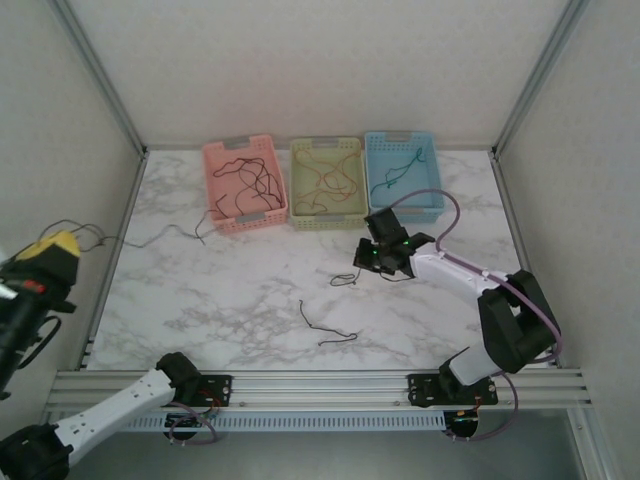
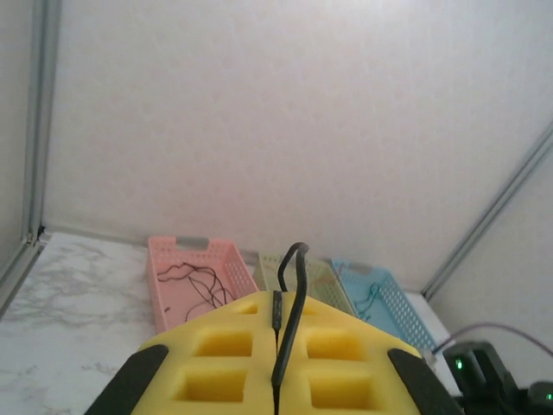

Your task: Untangle the cables

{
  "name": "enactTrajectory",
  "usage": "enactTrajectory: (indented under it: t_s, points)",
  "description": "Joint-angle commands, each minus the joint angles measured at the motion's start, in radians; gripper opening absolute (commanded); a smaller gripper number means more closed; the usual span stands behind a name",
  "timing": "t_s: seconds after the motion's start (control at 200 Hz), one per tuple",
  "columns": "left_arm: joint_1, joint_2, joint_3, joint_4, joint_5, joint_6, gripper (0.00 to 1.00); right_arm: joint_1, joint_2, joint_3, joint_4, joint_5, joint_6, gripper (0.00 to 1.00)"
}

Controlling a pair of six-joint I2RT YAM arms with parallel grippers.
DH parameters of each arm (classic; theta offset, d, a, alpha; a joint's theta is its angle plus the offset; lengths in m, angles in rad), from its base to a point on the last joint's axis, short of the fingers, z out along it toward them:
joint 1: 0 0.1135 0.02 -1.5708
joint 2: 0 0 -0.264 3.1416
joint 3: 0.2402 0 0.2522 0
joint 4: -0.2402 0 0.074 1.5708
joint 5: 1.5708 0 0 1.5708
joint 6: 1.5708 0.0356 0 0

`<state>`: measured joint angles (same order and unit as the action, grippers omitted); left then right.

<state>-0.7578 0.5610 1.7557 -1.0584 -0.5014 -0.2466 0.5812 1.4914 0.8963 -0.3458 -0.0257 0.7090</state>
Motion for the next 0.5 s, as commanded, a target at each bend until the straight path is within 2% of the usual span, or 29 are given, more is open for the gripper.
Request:
enactTrajectory:
  t_s: [0.0,0.135,0.19,0.29,0.496]
  points:
    - [-0.012,0.043,-0.018,-0.043,-0.017,-0.011,0.0,-0.014,-0.04,-0.019,-0.036,0.047,-0.047,0.0]
    - [-0.015,0.122,-0.051,-0.02,0.099,0.015,0.0,-0.015,-0.048,-0.034,0.005,-0.009,-0.043,0.0]
    - [-0.015,0.171,-0.049,-0.009,0.111,0.016,0.0,-0.015,-0.054,-0.037,0.012,-0.015,-0.04,0.0]
    - [-0.015,0.301,0.04,-0.029,0.106,-0.006,0.0,-0.014,-0.072,-0.043,0.019,-0.018,-0.041,0.0]
    - [-0.012,0.479,0.169,0.016,0.247,-0.004,0.0,-0.014,-0.122,-0.046,0.013,-0.047,-0.04,0.0]
